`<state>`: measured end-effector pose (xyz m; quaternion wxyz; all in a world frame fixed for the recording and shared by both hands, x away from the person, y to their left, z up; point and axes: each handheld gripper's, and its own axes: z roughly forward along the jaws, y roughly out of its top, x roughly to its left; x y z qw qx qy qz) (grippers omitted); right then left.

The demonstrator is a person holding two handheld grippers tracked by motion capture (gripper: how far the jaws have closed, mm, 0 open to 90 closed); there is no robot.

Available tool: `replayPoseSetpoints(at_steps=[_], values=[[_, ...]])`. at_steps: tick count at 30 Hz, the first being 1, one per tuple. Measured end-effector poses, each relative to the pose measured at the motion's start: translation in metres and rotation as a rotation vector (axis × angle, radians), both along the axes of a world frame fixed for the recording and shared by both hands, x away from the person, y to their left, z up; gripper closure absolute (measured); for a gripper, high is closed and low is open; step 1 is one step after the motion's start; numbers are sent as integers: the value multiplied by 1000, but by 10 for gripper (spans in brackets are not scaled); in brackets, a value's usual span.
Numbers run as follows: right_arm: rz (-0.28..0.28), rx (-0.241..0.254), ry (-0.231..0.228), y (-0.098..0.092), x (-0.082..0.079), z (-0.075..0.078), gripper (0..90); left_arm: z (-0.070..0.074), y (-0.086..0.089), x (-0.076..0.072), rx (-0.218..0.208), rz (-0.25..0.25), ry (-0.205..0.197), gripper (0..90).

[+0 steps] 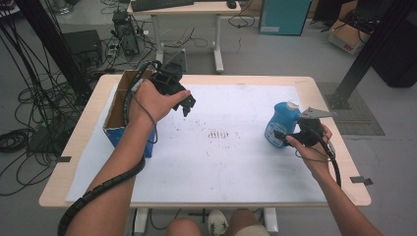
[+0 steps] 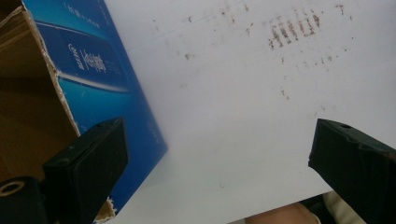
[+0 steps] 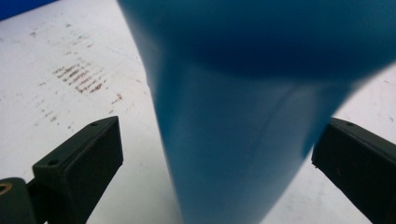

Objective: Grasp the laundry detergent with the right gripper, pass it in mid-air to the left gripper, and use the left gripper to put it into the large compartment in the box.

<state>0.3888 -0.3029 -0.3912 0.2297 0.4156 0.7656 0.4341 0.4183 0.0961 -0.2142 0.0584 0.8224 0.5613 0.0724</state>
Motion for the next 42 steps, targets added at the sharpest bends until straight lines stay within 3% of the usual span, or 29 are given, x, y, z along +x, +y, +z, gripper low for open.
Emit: replayPoseSetpoints(at_steps=[3, 4, 17, 42], values=[[12, -4, -43, 1, 3, -3, 16, 0, 1, 0, 2, 1, -4, 51], [-9, 10, -20, 3, 1, -4, 15, 0, 1, 0, 2, 2, -4, 51], [-52, 19, -61, 9, 2, -11, 12, 0, 1, 0, 3, 0, -5, 51], [-68, 33, -94, 10, 2, -11, 9, 1, 0, 0, 11, 0, -7, 51]])
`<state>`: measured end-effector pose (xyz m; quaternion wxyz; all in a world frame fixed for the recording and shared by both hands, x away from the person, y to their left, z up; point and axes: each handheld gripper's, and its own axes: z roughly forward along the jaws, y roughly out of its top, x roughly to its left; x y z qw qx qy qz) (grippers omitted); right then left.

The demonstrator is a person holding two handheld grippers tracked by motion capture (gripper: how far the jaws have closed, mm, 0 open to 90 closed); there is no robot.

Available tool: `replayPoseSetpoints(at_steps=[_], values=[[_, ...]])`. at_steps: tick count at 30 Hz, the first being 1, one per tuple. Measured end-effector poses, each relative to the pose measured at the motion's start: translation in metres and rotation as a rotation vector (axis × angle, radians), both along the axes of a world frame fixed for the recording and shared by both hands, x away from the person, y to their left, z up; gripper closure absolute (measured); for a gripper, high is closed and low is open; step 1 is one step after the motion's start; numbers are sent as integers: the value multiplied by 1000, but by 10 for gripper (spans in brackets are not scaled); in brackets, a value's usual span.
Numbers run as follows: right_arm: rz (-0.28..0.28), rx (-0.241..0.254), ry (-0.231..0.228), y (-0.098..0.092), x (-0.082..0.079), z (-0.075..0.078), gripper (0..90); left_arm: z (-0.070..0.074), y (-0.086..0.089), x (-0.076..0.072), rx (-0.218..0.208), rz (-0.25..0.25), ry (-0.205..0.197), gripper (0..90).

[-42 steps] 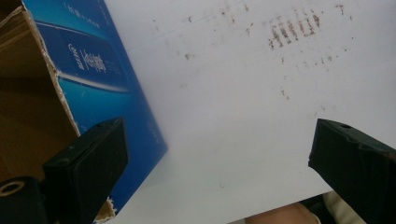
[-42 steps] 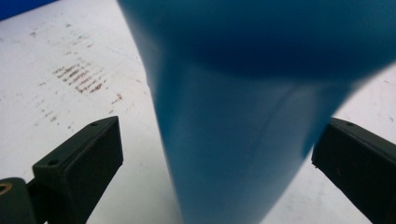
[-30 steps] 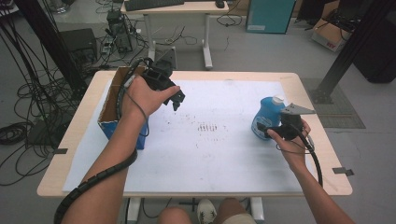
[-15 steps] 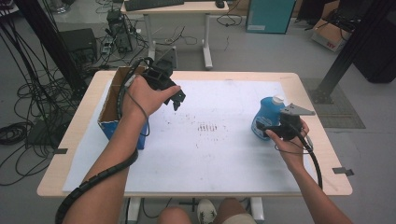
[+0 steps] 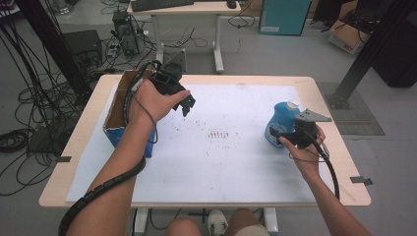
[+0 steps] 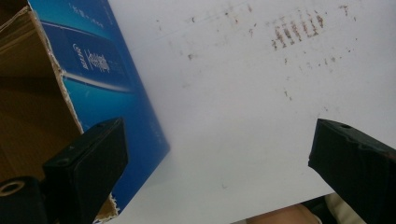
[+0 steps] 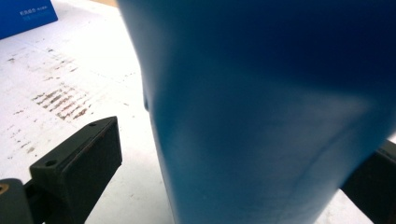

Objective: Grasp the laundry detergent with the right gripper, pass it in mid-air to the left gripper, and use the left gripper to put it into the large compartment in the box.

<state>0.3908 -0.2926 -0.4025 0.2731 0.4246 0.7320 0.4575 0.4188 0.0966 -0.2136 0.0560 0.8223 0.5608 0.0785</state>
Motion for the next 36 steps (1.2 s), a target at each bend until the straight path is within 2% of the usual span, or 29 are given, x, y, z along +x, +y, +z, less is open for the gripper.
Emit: replayPoseSetpoints(at_steps=[11, 36], values=[[1, -10, 0, -2, -1, 0, 9, -1, -2, -1, -12, -3, 2, 50], [3, -6, 4, -5, -1, -1, 11, 0, -5, -3, -3, -9, -3, 50]])
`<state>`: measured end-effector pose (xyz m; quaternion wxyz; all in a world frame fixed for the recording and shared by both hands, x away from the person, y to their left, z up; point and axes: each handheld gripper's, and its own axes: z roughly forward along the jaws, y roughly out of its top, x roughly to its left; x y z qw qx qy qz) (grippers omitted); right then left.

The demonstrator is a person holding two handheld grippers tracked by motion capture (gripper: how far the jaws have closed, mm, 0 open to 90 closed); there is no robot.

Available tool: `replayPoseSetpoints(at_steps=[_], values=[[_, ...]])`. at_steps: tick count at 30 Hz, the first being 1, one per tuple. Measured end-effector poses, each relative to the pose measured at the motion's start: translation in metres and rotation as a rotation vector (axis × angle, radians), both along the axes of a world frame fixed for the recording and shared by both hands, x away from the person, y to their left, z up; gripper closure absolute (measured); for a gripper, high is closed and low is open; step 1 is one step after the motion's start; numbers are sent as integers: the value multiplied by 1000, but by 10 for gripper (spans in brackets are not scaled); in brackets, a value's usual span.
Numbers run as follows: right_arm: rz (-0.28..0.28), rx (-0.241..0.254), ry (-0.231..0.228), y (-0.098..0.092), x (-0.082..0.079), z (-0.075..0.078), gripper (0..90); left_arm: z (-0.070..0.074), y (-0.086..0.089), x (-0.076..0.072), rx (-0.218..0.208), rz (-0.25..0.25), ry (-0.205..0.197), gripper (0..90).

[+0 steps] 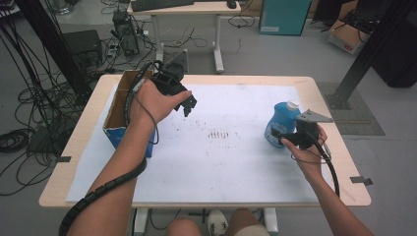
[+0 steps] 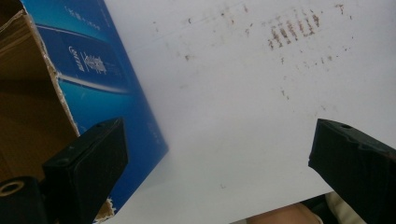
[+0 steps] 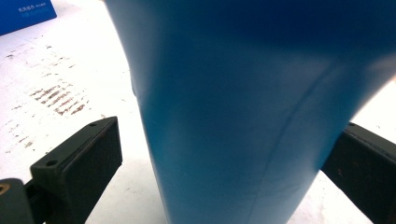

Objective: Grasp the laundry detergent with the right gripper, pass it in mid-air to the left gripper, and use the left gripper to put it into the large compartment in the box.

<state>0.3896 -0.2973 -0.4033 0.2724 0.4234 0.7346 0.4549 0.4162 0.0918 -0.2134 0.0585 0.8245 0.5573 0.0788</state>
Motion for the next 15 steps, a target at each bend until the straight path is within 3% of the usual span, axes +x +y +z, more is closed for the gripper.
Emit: replayPoseSetpoints(at_steps=[15], values=[[0, 0, -2, -1, 0, -1, 14, 2, -2, 0, -1, -9, 0, 50]])
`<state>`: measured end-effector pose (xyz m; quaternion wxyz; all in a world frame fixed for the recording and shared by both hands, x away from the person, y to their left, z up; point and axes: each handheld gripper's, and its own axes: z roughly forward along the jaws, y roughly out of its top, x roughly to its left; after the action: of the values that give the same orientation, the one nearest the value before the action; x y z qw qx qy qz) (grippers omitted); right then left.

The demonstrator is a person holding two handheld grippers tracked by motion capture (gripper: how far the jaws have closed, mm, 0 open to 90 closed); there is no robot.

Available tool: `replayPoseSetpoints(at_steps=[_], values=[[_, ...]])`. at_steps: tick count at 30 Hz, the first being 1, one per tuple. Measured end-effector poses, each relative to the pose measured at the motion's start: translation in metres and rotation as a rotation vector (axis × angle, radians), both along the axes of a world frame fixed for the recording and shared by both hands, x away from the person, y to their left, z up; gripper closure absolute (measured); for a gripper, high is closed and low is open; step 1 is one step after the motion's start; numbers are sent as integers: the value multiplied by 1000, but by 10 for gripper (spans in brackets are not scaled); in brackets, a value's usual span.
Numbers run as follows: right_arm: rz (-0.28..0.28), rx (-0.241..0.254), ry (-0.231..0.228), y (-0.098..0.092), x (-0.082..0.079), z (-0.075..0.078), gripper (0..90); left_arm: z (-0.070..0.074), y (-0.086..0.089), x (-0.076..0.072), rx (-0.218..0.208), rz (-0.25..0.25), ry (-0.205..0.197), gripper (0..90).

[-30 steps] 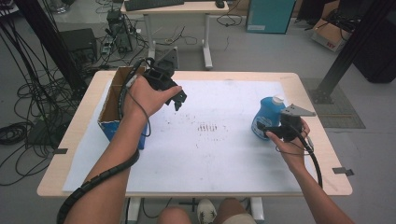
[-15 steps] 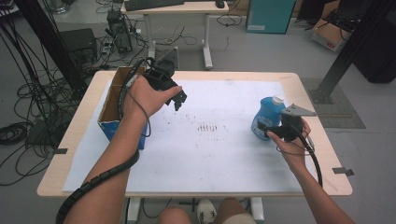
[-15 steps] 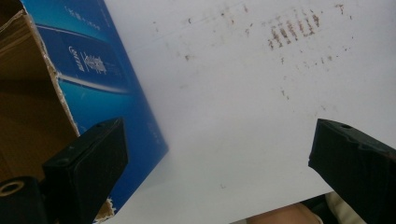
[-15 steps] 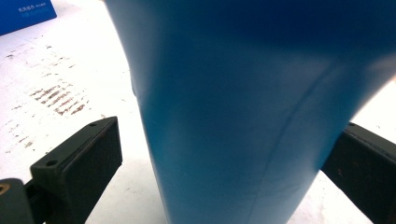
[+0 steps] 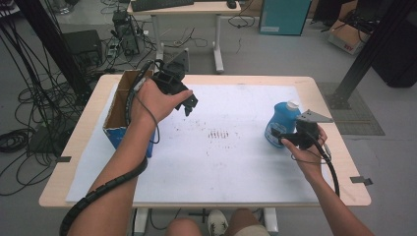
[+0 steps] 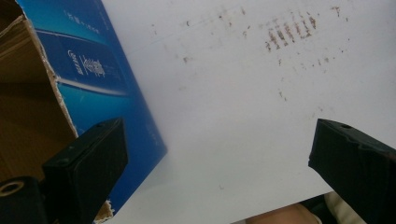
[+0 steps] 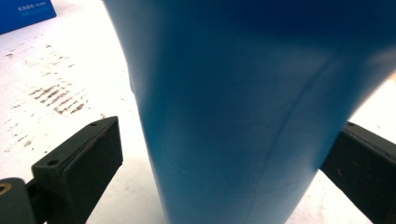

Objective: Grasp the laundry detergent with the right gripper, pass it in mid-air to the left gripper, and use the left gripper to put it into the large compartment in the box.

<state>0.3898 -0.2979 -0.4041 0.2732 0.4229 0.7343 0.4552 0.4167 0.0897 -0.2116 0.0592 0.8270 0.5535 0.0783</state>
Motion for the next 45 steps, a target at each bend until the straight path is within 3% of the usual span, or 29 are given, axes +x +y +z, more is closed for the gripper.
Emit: replayPoseSetpoints(at_steps=[17, 45], values=[[-1, -3, -7, -2, 0, 1, 16, 4, -4, 0, -18, -2, -10, 50], [-1, 5, -6, -3, -1, 0, 21, -1, -7, 1, 13, -16, -3, 49]])
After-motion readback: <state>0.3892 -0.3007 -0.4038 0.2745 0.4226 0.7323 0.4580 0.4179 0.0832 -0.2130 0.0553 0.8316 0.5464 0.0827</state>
